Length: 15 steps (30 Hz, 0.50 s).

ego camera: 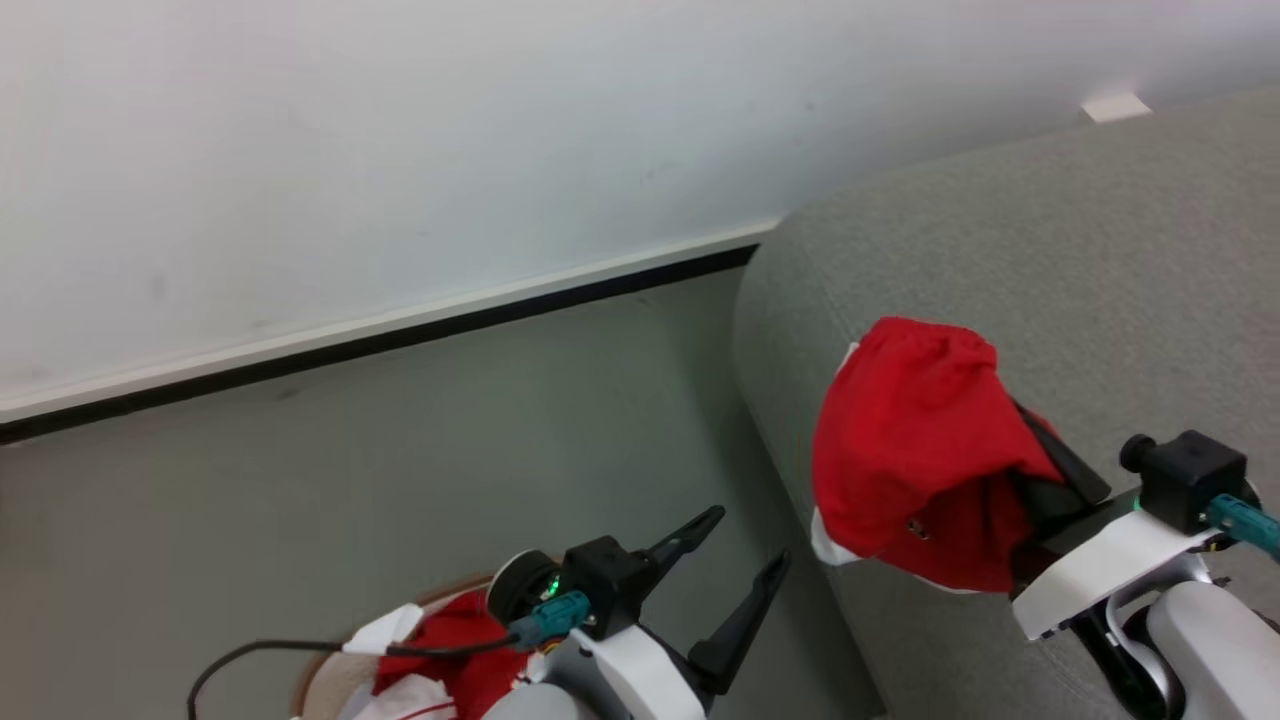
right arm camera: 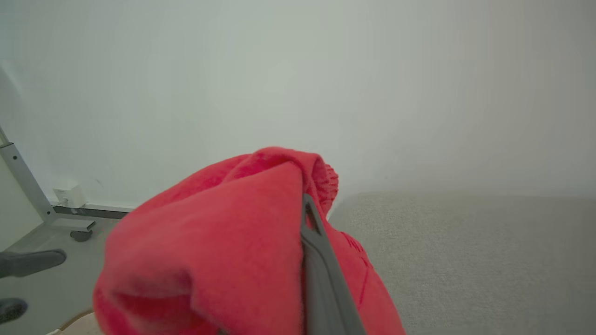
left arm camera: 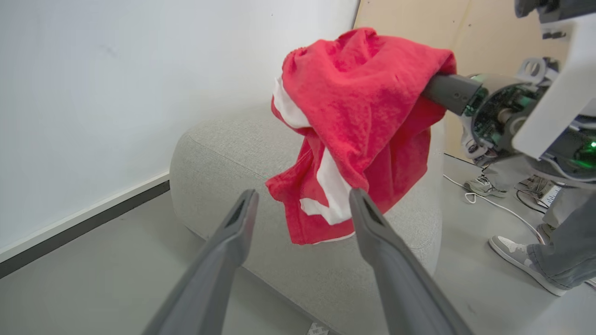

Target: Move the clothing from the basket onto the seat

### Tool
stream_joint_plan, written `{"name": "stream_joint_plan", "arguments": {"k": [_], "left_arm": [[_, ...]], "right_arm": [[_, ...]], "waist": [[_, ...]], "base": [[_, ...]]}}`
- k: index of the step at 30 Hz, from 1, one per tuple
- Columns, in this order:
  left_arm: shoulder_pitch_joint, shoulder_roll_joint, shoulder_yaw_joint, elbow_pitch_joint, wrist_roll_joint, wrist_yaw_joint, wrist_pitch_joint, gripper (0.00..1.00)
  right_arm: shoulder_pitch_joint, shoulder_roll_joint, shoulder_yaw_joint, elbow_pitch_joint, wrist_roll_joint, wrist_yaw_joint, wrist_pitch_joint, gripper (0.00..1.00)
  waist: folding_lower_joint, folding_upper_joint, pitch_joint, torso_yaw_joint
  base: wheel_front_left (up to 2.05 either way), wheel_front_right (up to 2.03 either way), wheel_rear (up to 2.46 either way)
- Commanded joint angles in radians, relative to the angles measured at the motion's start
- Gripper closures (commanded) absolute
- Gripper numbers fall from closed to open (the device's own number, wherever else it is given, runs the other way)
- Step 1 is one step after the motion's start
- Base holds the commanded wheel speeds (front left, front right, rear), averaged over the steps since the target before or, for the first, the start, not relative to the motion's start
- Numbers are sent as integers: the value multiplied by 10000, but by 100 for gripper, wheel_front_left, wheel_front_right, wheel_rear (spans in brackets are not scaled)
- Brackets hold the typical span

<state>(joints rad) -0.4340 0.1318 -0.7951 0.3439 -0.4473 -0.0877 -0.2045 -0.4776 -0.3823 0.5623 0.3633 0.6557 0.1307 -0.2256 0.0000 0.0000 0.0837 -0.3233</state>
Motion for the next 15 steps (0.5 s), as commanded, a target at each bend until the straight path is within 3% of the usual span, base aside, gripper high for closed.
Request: {"name": "stream_joint_plan", "arguments": {"k": [1,7,15], "left_arm": [[-109,-3,-35,25,126,-20,-59,0],[-542,-50,-287,30,402,-87,-129,0],[-1421,115,-437,-155,707,-161,-8,0]], "right_arm": [[108,-81,-147,-32,12,3,15,100],[-108,-396,-1312,-89,68,3,96,100],[-1727,-1296,-3464,760,236,3,865,100]], "waist": [[0,0,337,-342],[0,0,1001,-299],[0,0,2704,400]], "base": [[0,0,0],[0,0,0],[0,0,0]]}}
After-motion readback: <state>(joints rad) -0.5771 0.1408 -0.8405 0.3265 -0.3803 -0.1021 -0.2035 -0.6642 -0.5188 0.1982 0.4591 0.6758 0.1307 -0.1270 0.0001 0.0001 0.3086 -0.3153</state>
